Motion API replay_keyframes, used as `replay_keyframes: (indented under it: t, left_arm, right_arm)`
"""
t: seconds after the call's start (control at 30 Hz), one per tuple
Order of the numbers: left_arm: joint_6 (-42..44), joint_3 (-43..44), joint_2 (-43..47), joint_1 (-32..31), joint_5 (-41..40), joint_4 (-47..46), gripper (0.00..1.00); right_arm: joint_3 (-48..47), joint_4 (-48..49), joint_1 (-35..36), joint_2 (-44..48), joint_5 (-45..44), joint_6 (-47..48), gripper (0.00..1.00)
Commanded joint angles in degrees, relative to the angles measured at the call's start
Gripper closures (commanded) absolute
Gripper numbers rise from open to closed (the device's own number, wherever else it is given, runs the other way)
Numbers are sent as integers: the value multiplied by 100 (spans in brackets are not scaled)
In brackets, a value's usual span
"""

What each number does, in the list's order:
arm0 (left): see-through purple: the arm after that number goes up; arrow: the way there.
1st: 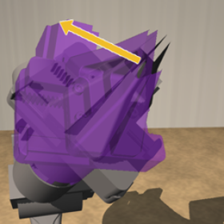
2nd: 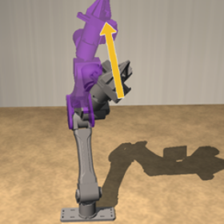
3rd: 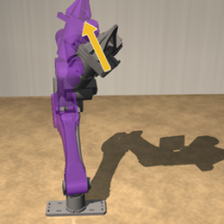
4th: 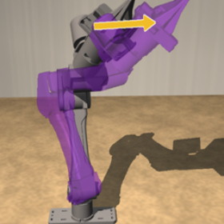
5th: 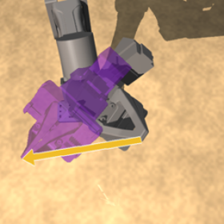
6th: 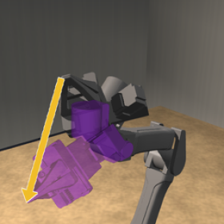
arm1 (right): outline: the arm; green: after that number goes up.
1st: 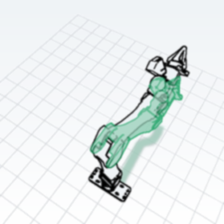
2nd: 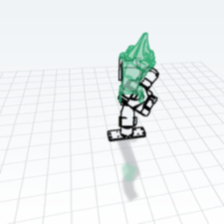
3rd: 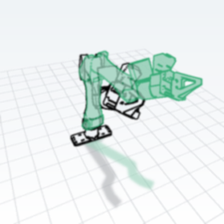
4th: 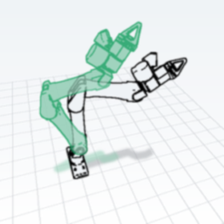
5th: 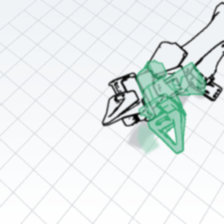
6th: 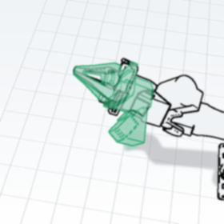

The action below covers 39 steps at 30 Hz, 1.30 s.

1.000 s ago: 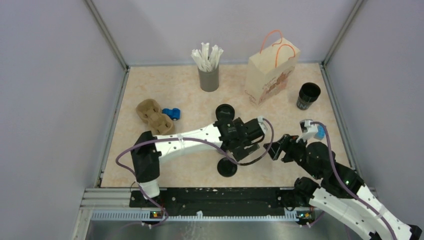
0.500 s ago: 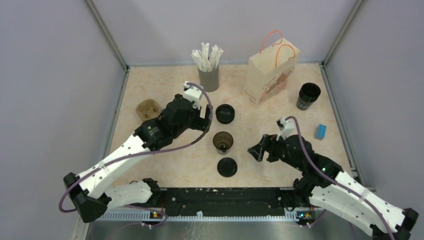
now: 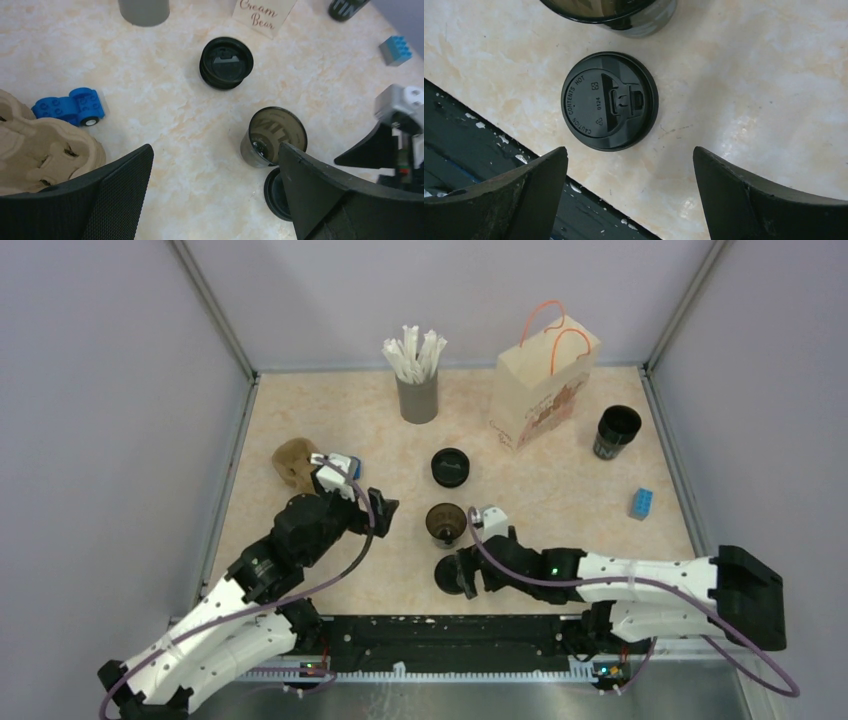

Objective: Pack the takeout coffee

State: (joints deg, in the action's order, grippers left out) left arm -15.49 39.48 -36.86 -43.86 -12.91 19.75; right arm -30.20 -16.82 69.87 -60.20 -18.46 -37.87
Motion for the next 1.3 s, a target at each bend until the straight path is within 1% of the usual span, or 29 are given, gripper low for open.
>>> replay_keyframes:
  t: [0.0,0.23,0.4,0.6,0.77,0.97,1.1,1.27]
  left_arm:
    - [-61,-140,351,15,-158,-368,1]
    - [-3,-216,629,17,-382,30,1]
    - [24,-211,1020,17,-543,73,1]
    - [36,-235,1353,17,-761,132,1]
    - [37,-237,1402,17,-775,165,1]
    - [21,-246,1399,13,-770,148,1]
    - [11,-253,1396,17,-773,152,1]
    - [10,-250,1409,17,-801,143,1]
  right_arm:
    - [-509,689,314,-653,-569,160,6]
    - [-992,825,528,-1562,-802,325,6]
    - [-1190,756,621,-1949,-909,237,7]
    - [-1314,815,668,-2284,-936,231,4]
    - [-1423,724,718,-2524,-1037,186,5]
    - [-1461,610,764,-2690,-1141,99,13]
    - [-1505,428,839,-2717,-1305,45,13]
    - [-1499,437,877,-2711,-1337,55,13]
